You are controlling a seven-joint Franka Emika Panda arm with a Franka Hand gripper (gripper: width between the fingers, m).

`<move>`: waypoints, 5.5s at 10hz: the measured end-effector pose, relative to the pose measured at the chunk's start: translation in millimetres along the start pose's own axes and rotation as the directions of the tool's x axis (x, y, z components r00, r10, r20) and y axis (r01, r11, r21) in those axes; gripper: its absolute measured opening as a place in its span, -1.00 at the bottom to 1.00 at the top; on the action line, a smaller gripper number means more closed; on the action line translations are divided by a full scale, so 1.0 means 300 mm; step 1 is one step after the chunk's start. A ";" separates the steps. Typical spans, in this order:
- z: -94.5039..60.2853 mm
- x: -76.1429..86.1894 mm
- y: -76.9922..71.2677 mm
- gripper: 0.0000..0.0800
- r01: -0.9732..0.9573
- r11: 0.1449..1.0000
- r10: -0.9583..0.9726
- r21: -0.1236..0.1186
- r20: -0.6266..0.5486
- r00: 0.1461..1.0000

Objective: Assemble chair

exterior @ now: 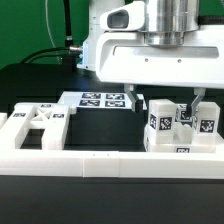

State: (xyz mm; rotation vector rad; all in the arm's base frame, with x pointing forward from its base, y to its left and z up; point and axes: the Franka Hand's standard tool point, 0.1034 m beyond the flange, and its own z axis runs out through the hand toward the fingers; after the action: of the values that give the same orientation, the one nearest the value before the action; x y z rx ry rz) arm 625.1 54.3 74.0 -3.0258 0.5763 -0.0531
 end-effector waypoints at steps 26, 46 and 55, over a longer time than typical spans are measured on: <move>0.006 0.016 0.026 0.07 -0.760 0.643 0.764 0.098 -0.011 0.645; -0.006 0.036 0.033 -0.25 0.381 0.925 -0.380 -0.004 -0.051 0.923; -0.002 0.027 0.026 -0.28 -0.207 0.978 0.208 0.027 -0.046 0.977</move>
Offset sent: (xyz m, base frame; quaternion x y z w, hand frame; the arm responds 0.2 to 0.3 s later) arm -0.0011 0.0032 -0.0005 -0.0033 -0.0003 -0.2391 0.9710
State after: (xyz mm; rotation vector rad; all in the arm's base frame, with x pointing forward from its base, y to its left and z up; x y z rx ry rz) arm 629.7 44.1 74.4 -2.9314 0.8864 -0.1216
